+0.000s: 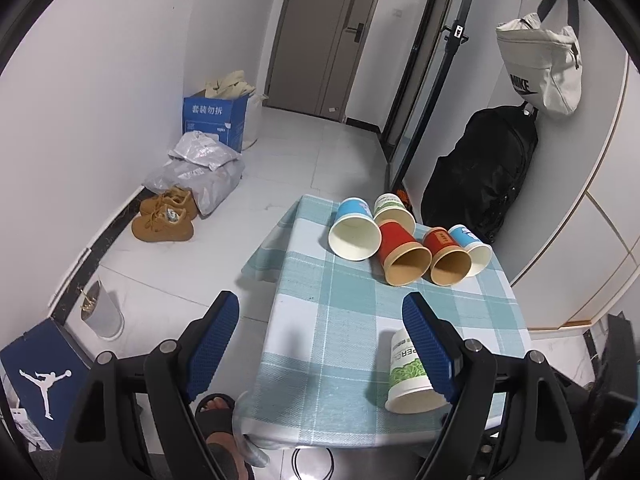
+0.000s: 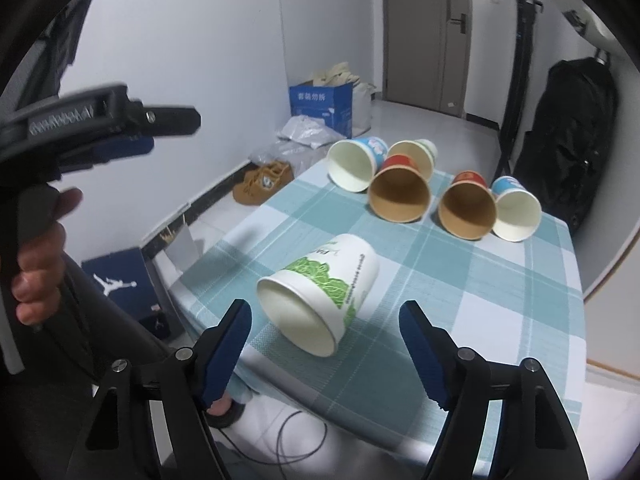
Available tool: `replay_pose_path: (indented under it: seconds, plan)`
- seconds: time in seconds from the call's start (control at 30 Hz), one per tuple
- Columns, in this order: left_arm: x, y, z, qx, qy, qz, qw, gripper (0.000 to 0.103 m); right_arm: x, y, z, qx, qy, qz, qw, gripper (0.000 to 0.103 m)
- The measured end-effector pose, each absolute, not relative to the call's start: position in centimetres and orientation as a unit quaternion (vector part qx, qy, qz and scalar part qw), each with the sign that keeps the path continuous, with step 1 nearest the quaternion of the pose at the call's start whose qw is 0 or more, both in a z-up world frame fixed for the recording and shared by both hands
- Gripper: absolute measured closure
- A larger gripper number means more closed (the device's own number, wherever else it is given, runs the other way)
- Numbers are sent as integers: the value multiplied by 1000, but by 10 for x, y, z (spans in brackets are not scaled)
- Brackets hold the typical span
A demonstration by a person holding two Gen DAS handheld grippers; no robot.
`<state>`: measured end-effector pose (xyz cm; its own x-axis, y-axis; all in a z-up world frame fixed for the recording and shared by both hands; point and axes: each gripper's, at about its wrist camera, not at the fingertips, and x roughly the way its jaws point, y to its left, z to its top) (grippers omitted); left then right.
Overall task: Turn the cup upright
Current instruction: 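Move the right gripper to the PAPER cup and grasp its rim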
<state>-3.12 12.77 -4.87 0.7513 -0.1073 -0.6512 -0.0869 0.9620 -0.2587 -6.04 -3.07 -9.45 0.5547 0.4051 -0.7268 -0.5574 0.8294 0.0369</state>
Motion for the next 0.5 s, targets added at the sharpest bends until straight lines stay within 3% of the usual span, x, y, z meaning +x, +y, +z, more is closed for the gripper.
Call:
replay_pose_path:
  seconds: [0.33, 0.5]
  plan:
    - [-29, 147, -62, -168, 374, -11, 912, 22, -41, -9, -117, -127, 418, 240, 867, 45]
    - [-27, 146, -66, -160, 385, -16, 909, 22, -35, -5, -123, -134, 427, 223, 866, 70]
